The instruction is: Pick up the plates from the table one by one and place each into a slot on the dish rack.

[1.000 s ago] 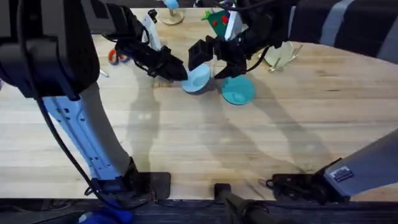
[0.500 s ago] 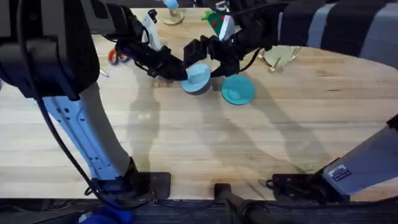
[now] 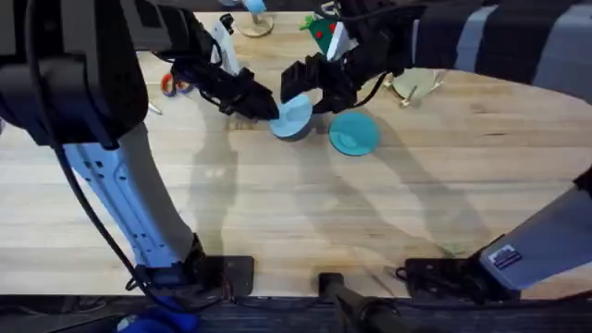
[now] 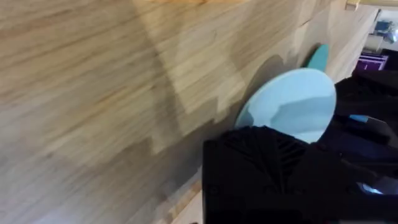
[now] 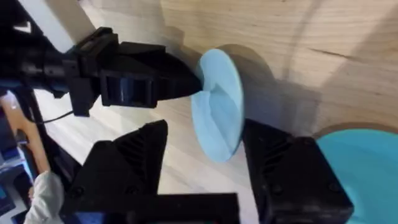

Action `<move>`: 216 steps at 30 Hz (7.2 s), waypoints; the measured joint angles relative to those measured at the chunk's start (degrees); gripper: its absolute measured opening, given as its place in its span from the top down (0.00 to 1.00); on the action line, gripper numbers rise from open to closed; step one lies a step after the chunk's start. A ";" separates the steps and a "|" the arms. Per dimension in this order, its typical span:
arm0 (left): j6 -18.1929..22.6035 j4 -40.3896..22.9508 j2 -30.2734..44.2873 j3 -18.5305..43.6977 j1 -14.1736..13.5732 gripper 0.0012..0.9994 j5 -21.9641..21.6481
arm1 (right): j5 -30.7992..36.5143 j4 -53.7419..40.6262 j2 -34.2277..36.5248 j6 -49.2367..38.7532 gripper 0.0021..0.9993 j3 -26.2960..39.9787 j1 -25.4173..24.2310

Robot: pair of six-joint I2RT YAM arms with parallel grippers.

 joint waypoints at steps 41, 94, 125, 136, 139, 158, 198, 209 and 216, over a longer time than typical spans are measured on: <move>0.82 -21.05 -0.20 21.88 -0.31 0.96 -12.24 | -2.09 -0.46 2.08 1.72 0.97 -1.27 0.59; -7.17 -32.81 -0.31 44.74 -0.31 0.01 -35.93 | 19.53 -6.12 -33.27 -39.14 0.97 -0.31 -6.06; -7.19 -32.81 -0.33 44.74 -0.31 0.00 -35.93 | 18.13 -6.30 -33.27 -64.53 0.97 -0.31 -24.76; -7.18 -32.83 -0.31 44.74 -0.31 0.01 -35.93 | 18.13 -5.15 -31.82 -66.52 0.97 -0.31 -29.09; -7.17 -32.83 -0.31 44.74 -0.31 0.00 -35.93 | 18.13 -4.20 -30.99 -66.62 0.97 -0.31 -29.76; -7.19 -32.82 -0.33 44.74 -0.31 0.01 -35.93 | 18.10 -3.74 -30.91 -66.95 0.97 -0.31 -35.56; -7.19 -32.83 -0.31 44.74 -0.31 0.01 -35.93 | 9.96 -8.24 -24.96 -71.63 0.97 -0.31 -37.77; -7.21 -32.86 -0.33 44.74 -0.31 0.01 -35.93 | 9.94 -8.86 -24.96 -71.26 0.97 -0.31 -37.86; -7.23 -32.88 -0.31 44.74 -0.31 0.01 -35.93 | 9.93 -12.38 -24.96 -69.88 0.97 -0.31 -37.86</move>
